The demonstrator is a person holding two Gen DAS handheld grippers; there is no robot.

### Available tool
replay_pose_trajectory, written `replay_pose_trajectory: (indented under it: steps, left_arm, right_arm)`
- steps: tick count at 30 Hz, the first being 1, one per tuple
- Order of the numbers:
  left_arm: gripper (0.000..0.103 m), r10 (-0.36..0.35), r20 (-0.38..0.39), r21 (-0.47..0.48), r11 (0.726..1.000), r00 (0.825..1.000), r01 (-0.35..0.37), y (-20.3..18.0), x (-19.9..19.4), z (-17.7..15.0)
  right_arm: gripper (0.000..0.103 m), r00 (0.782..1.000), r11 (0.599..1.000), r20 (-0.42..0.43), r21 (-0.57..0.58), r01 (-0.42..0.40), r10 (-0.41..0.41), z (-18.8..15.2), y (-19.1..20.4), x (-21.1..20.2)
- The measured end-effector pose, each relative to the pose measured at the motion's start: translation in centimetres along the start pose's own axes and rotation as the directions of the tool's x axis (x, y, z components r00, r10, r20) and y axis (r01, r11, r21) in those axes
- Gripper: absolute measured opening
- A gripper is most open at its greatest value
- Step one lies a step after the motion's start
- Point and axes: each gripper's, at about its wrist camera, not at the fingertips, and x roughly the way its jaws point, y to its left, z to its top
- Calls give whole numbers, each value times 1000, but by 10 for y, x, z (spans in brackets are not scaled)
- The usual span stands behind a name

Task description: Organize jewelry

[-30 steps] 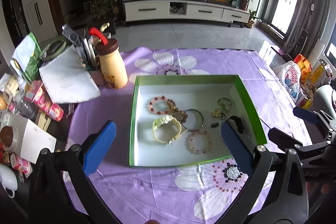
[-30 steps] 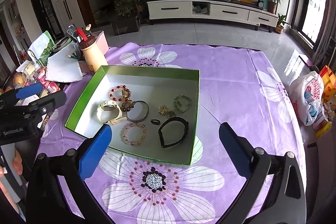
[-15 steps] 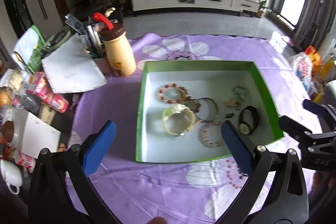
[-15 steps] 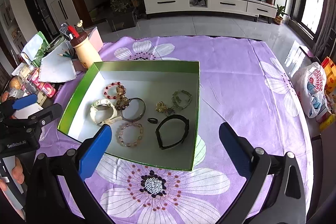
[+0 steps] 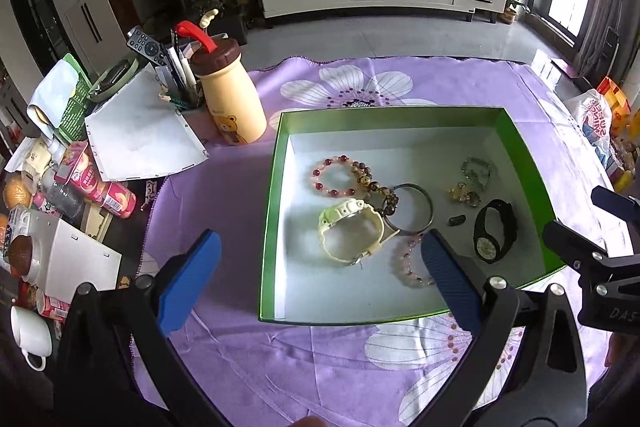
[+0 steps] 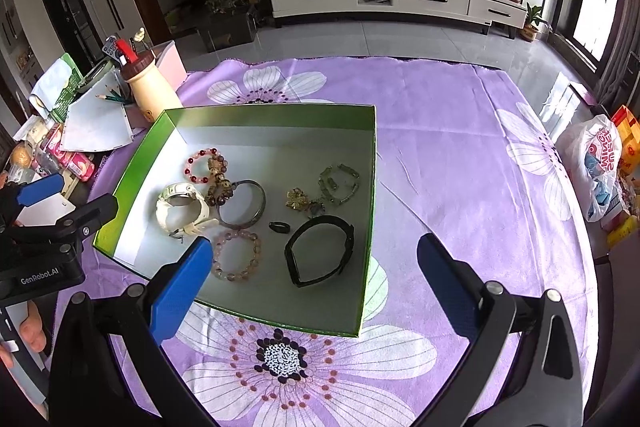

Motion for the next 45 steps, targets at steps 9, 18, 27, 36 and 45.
replay_pose_trajectory:
  steps: [9, 18, 27, 36, 45]
  left_arm:
    - [101, 12, 1, 8, 1000, 1000, -12, -1, 2, -2]
    - [101, 13, -4, 5, 1000, 1000, -13, 0, 3, -2]
    - [101, 8, -12, 3, 1000, 1000, -8, -3, 7, -4]
    - [101, 3, -24, 1, 1000, 1000, -3, -3, 11, -2]
    - [101, 3, -26, 1, 1000, 1000, -2, -3, 12, -3]
  right_arm:
    - [102, 1000, 1000, -9, -1, -4, 4, -1, 0, 4]
    - [102, 1000, 1000, -12, 2, 1, -1, -1, 0, 5]
    - [102, 1000, 1000, -20, -2, 2, -2, -2, 1, 7]
    - [102, 1000, 1000, -19, -7, 4, -4, -1, 2, 8]
    - [102, 1000, 1000, -20, -8, 11, -11, -1, 1, 9]
